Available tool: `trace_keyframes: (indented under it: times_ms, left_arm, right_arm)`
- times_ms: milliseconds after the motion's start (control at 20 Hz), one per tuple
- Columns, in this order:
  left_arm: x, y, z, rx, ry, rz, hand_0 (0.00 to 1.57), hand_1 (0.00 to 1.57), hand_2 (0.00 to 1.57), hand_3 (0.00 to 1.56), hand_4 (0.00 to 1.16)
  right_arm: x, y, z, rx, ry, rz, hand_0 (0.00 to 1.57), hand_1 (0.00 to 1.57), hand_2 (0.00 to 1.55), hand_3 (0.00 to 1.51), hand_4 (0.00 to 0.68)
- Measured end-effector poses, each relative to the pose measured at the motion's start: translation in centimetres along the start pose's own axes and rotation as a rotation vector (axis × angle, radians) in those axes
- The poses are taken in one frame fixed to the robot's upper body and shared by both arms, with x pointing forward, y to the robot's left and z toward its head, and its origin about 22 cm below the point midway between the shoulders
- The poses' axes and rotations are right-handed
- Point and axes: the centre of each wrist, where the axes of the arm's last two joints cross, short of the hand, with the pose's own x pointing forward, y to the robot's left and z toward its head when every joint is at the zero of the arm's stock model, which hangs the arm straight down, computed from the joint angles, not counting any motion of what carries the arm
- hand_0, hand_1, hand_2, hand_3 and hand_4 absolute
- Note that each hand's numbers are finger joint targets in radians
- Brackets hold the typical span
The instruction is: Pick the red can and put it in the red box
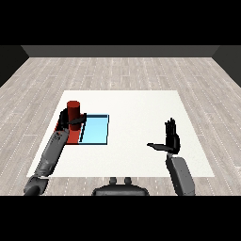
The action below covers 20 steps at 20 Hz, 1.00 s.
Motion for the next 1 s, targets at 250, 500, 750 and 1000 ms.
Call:
trace_keyframes:
  times_ms: [250, 500, 750, 1000]
  left_arm:
    - [-5.8, 2.4, -0.3, 0.049, 0.15, -0.068, 1.57, 1.57, 1.57, 1.49, 1.07]
    - [-9.5, 2.8, -0.1, 0.08, 0.292, -0.154, 1.41, 1.41, 1.41, 1.38, 1.0]
    - [-11.8, 2.9, 0.6, 0.084, 0.441, -0.257, 0.64, 0.64, 0.67, 0.14, 0.68]
    - [-12.8, 2.4, 1.2, 0.091, 0.541, -0.253, 1.25, 1.25, 1.17, 0.0, 0.46]
  right_arm:
    - [-0.6, -0.8, -0.5, 0.004, -0.012, 0.013, 0.0, 0.0, 0.0, 0.0, 0.0]
    - [-0.4, -0.9, -0.5, 0.016, -0.051, 0.016, 0.0, 0.0, 0.0, 0.0, 0.0]
    - [-0.4, -0.9, -0.5, 0.025, -0.089, 0.032, 0.0, 0.0, 0.0, 0.0, 0.0]
    - [0.1, -0.6, -0.1, 0.026, -0.12, 0.031, 0.0, 0.0, 0.0, 0.0, 0.0]
